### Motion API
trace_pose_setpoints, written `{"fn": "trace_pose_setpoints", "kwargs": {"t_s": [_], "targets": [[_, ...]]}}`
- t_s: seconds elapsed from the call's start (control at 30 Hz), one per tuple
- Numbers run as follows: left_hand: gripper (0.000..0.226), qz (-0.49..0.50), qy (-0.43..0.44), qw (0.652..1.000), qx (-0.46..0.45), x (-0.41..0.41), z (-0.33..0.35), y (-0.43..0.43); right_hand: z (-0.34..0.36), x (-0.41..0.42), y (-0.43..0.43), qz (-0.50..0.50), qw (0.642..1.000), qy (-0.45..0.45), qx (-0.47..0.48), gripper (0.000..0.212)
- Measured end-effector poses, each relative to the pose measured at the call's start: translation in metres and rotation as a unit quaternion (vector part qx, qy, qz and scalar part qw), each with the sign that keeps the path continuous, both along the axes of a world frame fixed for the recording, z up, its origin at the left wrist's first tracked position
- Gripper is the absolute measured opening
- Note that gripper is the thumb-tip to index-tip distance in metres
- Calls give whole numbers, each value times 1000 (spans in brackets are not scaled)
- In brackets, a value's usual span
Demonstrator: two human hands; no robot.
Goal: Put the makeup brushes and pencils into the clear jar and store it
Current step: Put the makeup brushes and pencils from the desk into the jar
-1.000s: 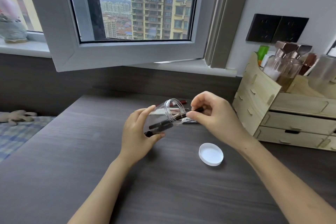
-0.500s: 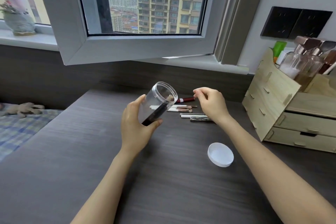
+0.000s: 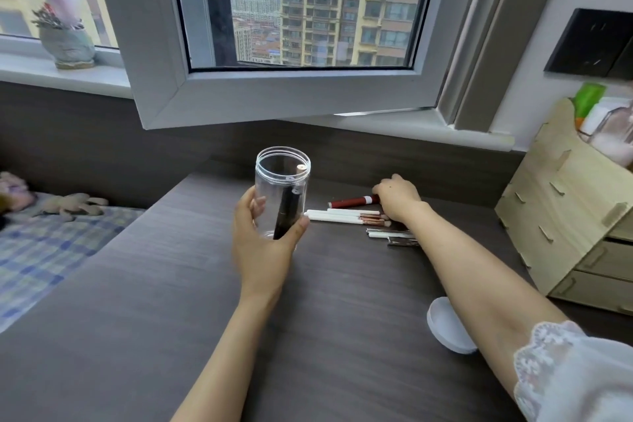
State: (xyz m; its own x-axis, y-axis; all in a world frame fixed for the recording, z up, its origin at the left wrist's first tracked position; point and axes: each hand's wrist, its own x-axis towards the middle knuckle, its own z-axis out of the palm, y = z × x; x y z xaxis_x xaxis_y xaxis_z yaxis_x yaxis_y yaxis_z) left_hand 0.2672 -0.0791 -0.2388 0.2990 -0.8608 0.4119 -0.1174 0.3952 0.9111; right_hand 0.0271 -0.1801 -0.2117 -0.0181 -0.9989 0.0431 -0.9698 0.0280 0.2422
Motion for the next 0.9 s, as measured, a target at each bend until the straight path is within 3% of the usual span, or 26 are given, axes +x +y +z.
{"fn": "trace_pose_setpoints", "kwargs": {"t_s": [0.13, 0.27, 0.37, 0.47, 0.53, 0.73, 0.8, 0.9], "targets": [[74, -2, -8, 1000, 2, 0, -1, 0, -4, -7, 1, 35, 998, 8, -57, 27], [75, -1, -18, 1000, -2, 2, -3, 1, 0, -11, 22, 49, 984, -129, -115, 23], [76, 1, -38, 999, -6, 1, -2, 1, 14, -10, 53, 49, 951, -240, -187, 22], [76, 3, -94, 995, -40, -1, 1, 3, 34, -6, 100, 103, 914, -292, -260, 21], [76, 2, -147, 986, -73, -4, 2, 6, 50, -4, 134, 145, 907, -272, -287, 22], [76, -39, -266, 947, -173, -16, 7, 23, 87, 10, 201, 229, 928, -102, -275, 18], [77, -60, -302, 930, -202, -19, 6, 29, 89, 17, 207, 254, 926, -99, -262, 16], [81, -84, -316, 921, -213, -21, 3, 35, 80, 27, 208, 248, 927, -167, -225, 19]]}}
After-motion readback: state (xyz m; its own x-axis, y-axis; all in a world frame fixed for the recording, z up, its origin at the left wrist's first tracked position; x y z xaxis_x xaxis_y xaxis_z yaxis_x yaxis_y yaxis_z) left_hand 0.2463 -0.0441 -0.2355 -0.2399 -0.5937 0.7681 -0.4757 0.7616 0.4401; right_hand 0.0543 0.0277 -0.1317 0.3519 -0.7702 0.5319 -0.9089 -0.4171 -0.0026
